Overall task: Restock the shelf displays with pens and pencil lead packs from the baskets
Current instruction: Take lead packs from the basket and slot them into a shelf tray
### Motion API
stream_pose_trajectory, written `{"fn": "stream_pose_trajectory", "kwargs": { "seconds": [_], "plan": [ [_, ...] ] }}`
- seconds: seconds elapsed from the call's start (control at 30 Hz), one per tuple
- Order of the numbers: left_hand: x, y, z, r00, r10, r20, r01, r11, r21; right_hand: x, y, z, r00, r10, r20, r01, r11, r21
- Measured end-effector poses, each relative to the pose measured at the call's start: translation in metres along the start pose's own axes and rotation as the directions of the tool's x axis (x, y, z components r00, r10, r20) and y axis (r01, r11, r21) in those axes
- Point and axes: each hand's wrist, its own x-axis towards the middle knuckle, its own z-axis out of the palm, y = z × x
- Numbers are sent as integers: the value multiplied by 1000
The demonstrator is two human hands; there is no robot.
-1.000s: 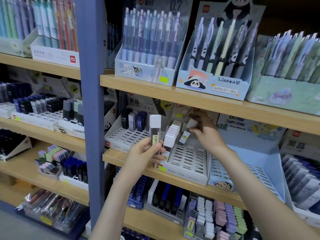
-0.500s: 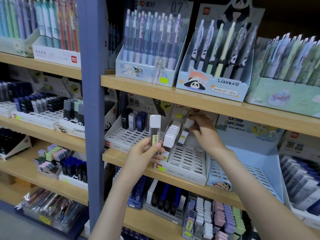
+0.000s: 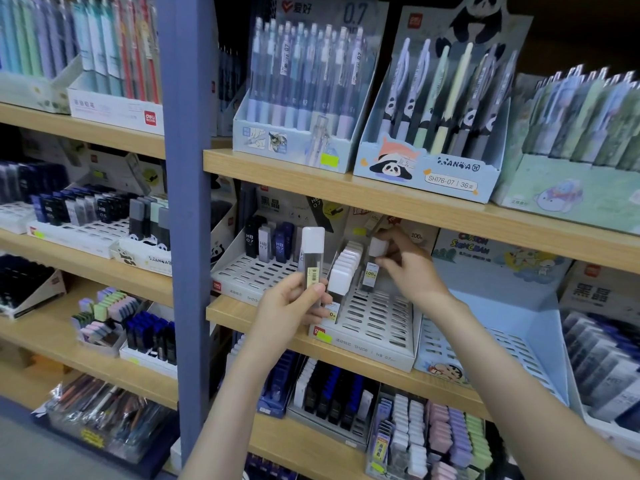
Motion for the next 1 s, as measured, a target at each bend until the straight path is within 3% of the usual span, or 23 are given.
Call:
{"fn": "stream_pose_trajectory", "kwargs": {
  "seconds": [0.27,0.43,0.63,1.0],
  "plan": [
    [1,0,1,1000,-2,7,2,1000,0,0,-1,2,999,45,-28,-43,997,67],
    [1,-1,0,1000,-1,12,1,1000,-11,-3,-4,6,997,45,64,-39,995,-93],
    [0,-2,-1,1000,7,18,-7,1000,1,-1,0,5,999,-22,30,29,960,-278],
    [-4,1,2,998,20,54,-21,1000,15,-8,-3,-1,986,65,152,-18,955,-297]
  ]
}}
